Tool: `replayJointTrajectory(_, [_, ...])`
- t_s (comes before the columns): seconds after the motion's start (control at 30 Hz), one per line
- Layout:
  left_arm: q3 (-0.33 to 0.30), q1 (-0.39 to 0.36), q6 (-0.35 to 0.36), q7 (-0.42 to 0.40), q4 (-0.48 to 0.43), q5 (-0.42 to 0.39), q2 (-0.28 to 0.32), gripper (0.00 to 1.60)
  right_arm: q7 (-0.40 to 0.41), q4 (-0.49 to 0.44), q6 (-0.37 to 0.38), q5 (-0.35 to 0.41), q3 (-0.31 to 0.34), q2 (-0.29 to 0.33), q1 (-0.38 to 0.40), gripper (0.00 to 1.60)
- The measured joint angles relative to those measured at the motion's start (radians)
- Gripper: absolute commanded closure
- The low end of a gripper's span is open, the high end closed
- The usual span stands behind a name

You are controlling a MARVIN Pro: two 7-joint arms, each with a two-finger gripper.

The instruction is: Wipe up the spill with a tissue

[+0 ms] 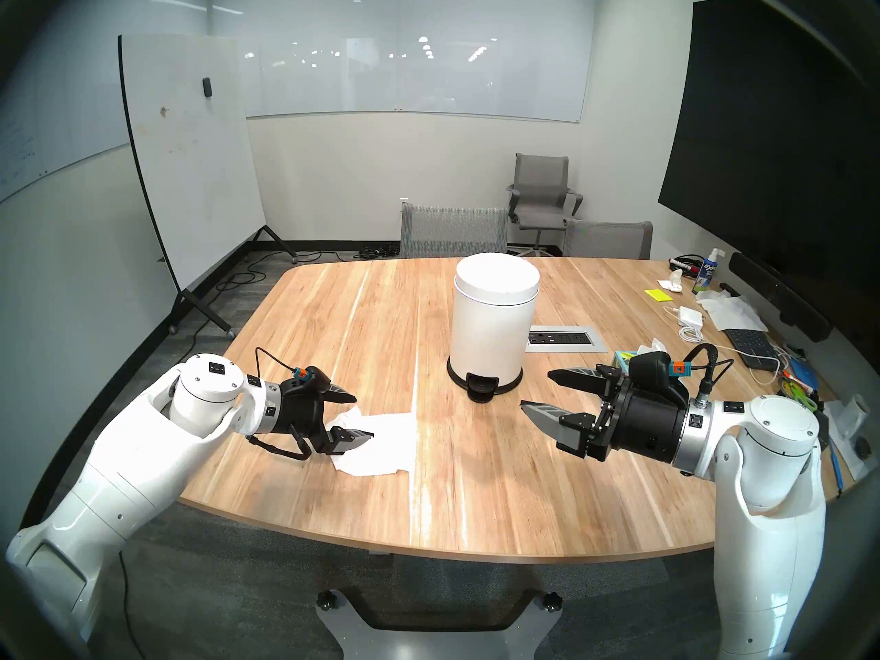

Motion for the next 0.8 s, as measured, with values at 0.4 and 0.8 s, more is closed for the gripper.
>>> replayJointTrajectory(0.4, [0.040, -0.015, 0.016, -0.021, 0.031, 0.018, 0.001, 0.00, 0.000, 0.000, 0.000, 0.000, 0.000, 0.000, 0.000, 0.00])
replayJointTrajectory(0.8, [0.108, -0.093, -0.005, 0.030, 0.184, 0.089, -0.084, 0.00, 0.000, 0.000, 0.000, 0.000, 0.000, 0.000, 0.000, 0.00])
